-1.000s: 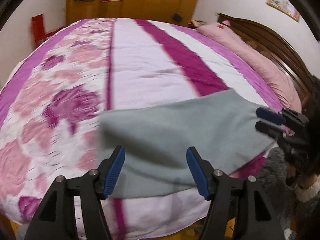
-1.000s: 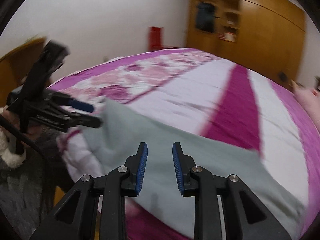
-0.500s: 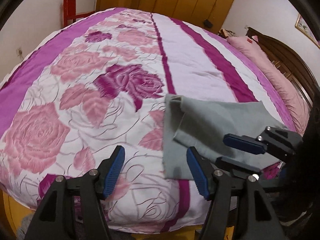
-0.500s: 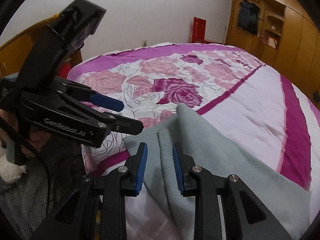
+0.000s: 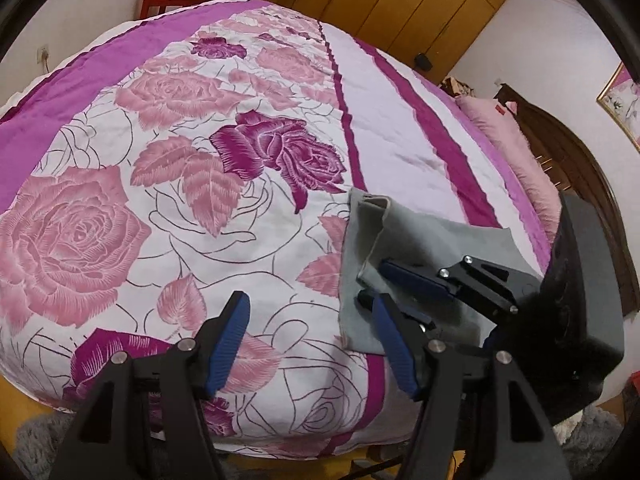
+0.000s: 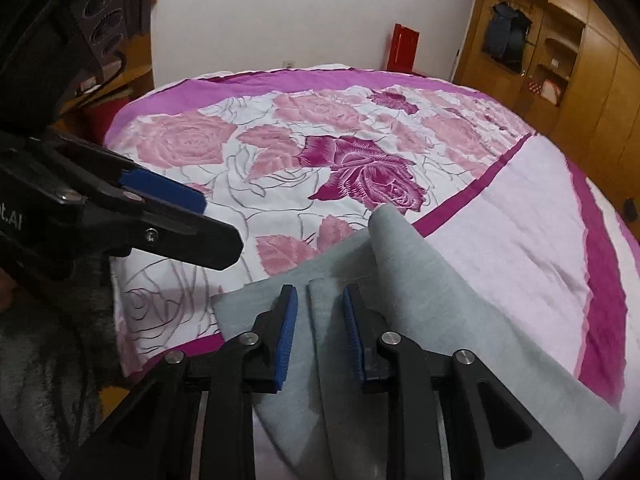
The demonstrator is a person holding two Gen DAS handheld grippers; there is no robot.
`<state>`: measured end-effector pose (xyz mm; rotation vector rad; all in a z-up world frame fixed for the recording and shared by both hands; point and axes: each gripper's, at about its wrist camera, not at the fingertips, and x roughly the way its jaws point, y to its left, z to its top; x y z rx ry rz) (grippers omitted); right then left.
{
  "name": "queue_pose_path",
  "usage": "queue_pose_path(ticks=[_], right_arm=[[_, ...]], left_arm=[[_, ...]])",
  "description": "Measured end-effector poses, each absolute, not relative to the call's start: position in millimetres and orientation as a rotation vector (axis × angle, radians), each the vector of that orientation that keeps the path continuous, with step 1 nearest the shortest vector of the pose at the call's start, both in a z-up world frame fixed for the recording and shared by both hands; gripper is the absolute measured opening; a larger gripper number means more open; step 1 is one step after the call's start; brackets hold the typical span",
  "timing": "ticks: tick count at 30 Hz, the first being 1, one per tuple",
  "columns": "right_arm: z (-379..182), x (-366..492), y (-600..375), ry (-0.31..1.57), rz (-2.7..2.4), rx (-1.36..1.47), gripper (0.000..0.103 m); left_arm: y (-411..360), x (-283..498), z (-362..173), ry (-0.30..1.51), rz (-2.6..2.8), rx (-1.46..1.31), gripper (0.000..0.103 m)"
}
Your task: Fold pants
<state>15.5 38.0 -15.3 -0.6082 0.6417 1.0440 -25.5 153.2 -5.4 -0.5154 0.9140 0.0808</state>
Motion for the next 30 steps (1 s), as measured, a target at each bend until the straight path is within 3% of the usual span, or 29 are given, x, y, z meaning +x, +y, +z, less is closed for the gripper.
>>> queue_pose_path(ticks=[2, 6, 16, 26, 29, 30], right_arm=[[-15.7, 16.0, 37.8, 0.627, 1.022, -0.607, 0.0], [-7.0, 11.1, 30.8, 0.595, 1.058, -0.581, 0.0], [-0.8, -35.1, 34.8, 0.5, 1.206, -0.736, 0.0], [-9.7, -33.3, 44.0, 0.553, 1.229, -0.682, 0.0], [-16.1, -37.8, 44.2, 0.554, 1.23, -0.706, 0.004], [-10.5, -35.9, 41.5, 0.564, 1.258, -0.673, 0.01]], left_arm=[[155.1, -24.0, -6.9, 0.919, 0.074, -0.53, 0.067], [156.1, -25.4, -5.6, 0.906, 0.06, -0.539, 0.067], [177.2, -35.0, -9.4, 0.897, 0.093, -0.64, 0.067], [176.9, -37.2, -10.1, 0.904, 0.101, -0.636, 0.067], [174.2, -37.5, -9.3, 0.904, 0.093, -0.626, 0.067], [173.9, -37.7, -9.1, 0.903, 0.091, -0.626, 0.067]])
